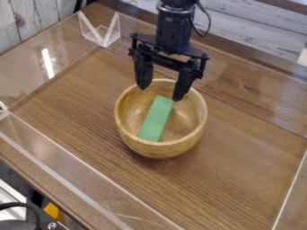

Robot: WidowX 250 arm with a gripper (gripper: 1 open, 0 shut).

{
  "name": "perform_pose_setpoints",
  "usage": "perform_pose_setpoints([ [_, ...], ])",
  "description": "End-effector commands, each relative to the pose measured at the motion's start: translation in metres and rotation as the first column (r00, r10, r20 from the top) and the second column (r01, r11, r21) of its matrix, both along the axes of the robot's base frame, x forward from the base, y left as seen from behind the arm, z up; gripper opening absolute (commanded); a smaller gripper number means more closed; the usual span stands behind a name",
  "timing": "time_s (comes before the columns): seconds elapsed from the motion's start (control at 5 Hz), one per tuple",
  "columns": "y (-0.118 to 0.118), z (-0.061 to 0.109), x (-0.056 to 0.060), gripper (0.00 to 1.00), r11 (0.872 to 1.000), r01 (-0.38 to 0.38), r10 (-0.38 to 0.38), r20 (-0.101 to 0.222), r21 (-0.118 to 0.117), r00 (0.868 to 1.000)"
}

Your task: Remove the green block from inside the brown bowl and put it on the table

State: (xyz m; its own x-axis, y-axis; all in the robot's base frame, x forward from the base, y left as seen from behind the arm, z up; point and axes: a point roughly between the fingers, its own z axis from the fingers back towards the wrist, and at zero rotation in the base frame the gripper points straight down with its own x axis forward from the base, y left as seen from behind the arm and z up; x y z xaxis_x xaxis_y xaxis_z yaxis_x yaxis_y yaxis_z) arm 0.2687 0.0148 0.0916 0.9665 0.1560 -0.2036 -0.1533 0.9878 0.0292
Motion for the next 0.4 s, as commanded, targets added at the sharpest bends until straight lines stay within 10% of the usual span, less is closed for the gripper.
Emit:
perform_pose_setpoints([
  [0.0,0.0014,0.0058,0.0042,1.0,0.997,-0.083,0.082,0.056,0.004,0.995],
  [0.2,0.0089,0.0002,0.0052,1.0,0.995,-0.096,0.096,0.066,0.002,0.993],
])
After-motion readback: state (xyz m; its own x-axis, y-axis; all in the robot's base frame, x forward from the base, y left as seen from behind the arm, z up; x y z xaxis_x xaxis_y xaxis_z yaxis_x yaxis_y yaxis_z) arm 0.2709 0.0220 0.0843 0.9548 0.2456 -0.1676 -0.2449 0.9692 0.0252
